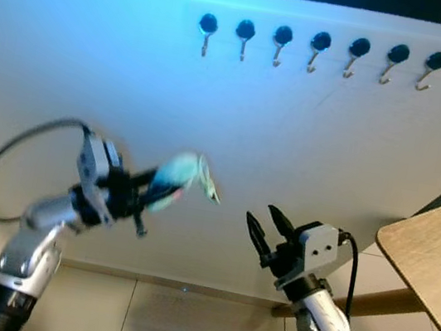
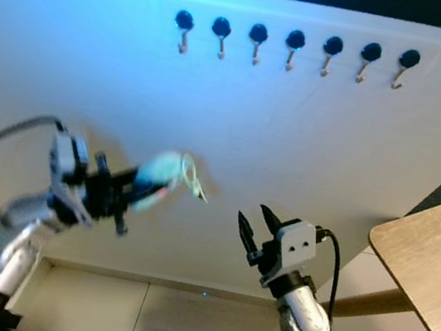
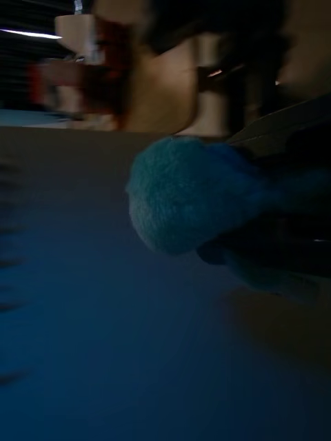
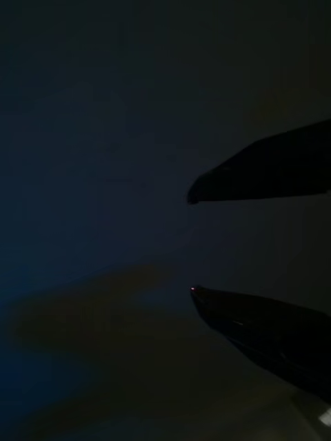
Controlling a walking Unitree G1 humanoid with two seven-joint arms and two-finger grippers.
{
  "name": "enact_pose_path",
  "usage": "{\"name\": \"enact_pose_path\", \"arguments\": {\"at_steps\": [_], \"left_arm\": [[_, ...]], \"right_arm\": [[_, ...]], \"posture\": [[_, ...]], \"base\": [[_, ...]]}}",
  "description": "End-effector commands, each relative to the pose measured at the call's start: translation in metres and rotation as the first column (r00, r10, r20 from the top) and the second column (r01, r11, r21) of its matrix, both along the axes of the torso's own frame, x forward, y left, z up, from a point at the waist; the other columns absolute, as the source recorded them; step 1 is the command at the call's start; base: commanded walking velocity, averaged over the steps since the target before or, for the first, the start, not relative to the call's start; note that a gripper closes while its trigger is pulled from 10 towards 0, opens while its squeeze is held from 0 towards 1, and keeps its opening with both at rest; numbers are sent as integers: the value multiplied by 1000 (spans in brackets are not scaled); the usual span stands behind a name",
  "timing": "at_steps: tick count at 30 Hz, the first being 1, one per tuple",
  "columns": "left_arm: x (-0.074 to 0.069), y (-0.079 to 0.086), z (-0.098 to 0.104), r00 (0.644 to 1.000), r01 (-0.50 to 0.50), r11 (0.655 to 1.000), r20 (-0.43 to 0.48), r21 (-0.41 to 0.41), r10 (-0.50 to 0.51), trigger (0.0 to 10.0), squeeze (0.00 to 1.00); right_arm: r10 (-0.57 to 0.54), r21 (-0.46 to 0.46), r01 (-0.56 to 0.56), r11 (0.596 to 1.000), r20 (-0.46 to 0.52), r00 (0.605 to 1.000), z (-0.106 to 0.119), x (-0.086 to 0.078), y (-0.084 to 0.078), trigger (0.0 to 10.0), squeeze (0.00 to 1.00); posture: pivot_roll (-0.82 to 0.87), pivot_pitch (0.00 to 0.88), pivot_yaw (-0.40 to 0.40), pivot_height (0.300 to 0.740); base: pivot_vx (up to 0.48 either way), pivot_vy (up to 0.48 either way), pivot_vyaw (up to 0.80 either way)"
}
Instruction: Hang keys on a hook
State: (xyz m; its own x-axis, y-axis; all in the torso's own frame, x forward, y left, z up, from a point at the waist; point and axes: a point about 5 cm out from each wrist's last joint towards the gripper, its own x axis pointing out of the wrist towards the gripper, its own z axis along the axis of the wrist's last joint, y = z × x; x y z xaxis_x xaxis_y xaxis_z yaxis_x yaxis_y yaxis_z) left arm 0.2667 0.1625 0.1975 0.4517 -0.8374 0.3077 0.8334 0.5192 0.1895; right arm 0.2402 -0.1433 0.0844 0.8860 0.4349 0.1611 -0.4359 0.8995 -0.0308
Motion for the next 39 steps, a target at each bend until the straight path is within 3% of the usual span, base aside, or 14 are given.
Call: {"name": "enact_pose_path", "arguments": {"at_steps": [1,3,6,13,24,30,39], "left_arm": [[1,2,23,998,-3,1000,57,-20,4,10000,0],[9,0,48,989,-42,999,138,-34,47,10000,0],[17,-3,67,976,-81,996,200,-43,88,10000,0],[14,-18,94,965,-4,997,260,-78,24,10000,0],[23,-25,98,961,-61,993,262,-97,85,10000,0],[34,-39,97,954,-138,989,260,-53,147,10000,0],[43,-42,96,937,-238,969,248,-61,246,10000,0]], "right_arm": [[-3,19,2,1000,12,1000,6,-3,-3,10000,0],[12,34,-13,999,19,1000,11,-8,-3,10000,0],[25,38,-26,999,37,999,16,-9,0,10000,0],[25,62,-30,998,87,996,35,-4,10,10000,0],[46,74,-54,996,108,993,48,-1,16,10000,0],[56,66,-63,996,110,992,53,1,18,10000,0],[62,66,-70,995,116,991,58,1,21,10000,0]], "posture": [[17,59,-6,740],[20,59,-8,740],[19,62,-6,740],[13,67,8,740],[16,68,10,740],[18,70,8,740],[15,72,13,740]], "base": [[0,0,0],[0,0,0],[0,0,0],[0,0,0],[0,0,0],[0,0,0],[0,0,0]]}}
